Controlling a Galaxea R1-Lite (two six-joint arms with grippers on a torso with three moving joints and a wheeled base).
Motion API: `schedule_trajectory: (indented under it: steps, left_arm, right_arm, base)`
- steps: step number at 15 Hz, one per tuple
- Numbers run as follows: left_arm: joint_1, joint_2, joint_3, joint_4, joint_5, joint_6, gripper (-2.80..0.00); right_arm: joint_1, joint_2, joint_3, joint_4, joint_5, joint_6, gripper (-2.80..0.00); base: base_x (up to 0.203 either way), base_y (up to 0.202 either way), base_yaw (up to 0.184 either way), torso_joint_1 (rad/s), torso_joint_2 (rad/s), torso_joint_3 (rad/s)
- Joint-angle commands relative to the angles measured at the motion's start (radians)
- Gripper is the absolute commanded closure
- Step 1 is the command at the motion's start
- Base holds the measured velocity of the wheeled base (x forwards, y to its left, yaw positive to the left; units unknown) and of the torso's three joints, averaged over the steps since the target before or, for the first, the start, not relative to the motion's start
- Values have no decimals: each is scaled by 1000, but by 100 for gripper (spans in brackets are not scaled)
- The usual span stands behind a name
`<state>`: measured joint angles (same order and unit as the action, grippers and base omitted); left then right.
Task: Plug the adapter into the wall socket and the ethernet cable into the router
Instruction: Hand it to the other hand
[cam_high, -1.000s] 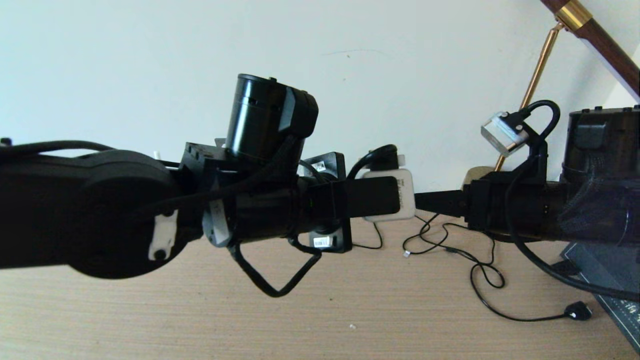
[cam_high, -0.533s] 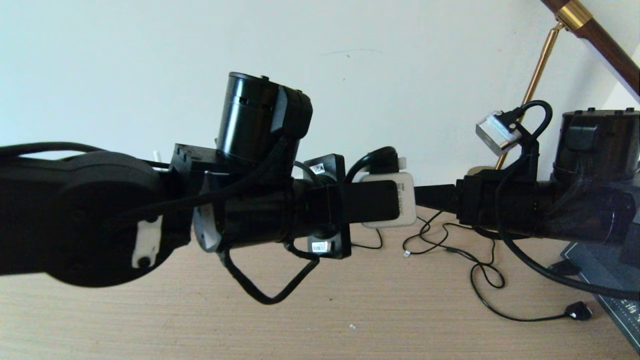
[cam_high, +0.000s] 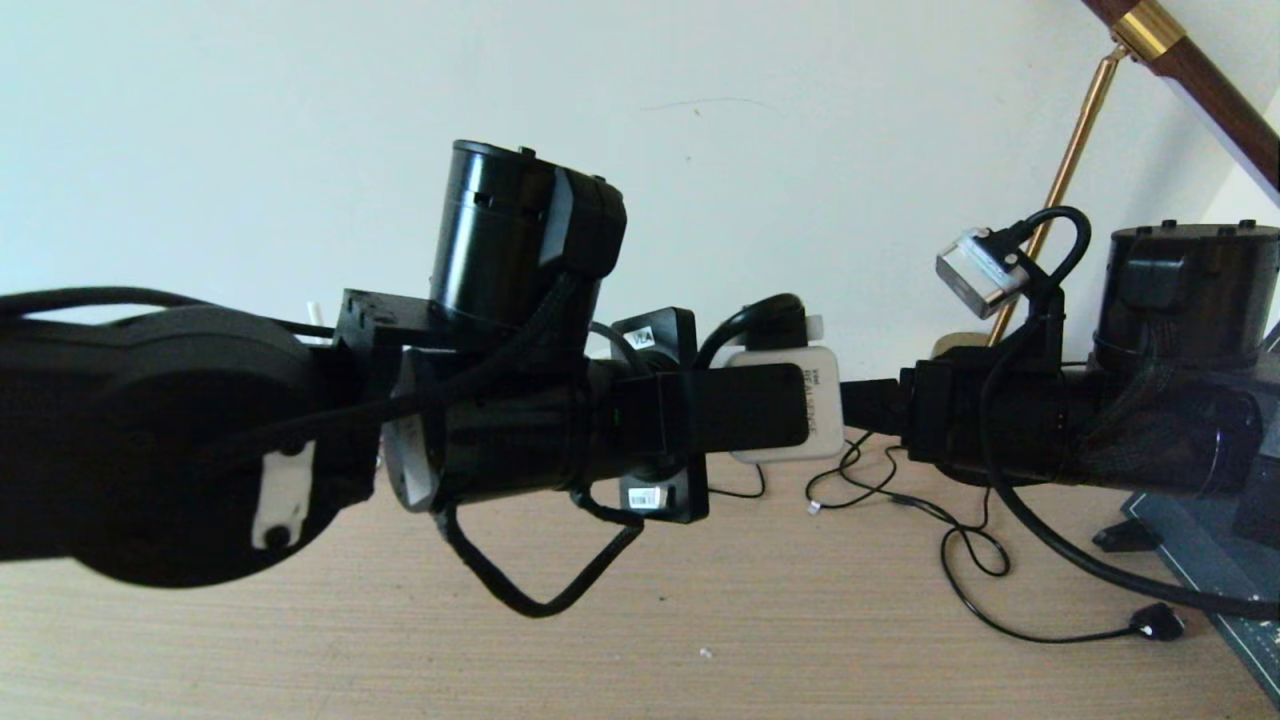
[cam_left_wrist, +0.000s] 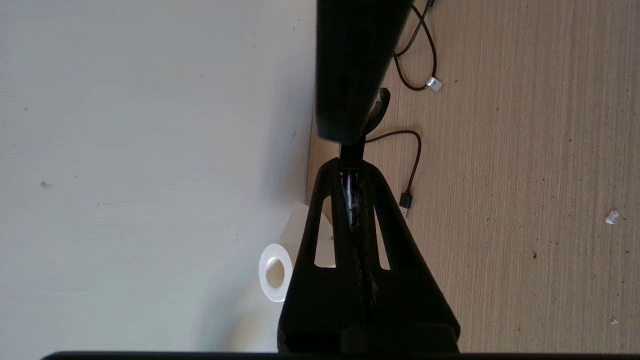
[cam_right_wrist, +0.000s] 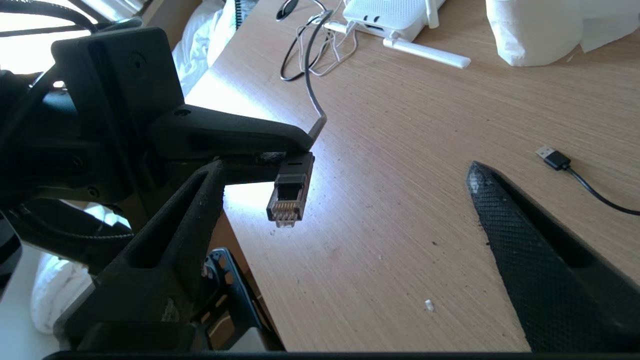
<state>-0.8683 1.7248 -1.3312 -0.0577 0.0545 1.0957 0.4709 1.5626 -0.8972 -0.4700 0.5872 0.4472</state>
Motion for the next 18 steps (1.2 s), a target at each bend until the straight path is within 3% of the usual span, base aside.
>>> schedule_trajectory:
  steps: [1, 17, 18]
  left_arm:
    - [-1, -5, 3, -1, 1, 6, 0]
    - [-29, -14, 41, -33, -1, -5, 0]
    - [-29, -16, 45, -31, -1, -15, -280]
  right_arm:
    - [3, -4, 0, -4, 3, 2, 0]
    - [32, -23, 28, -4, 3, 2, 0]
    - [32, -22, 29, -4, 2, 2, 0]
  base:
    - [0, 0, 0, 0, 0, 0]
    - [0, 0, 0, 0, 0, 0]
    - [0, 0, 0, 0, 0, 0]
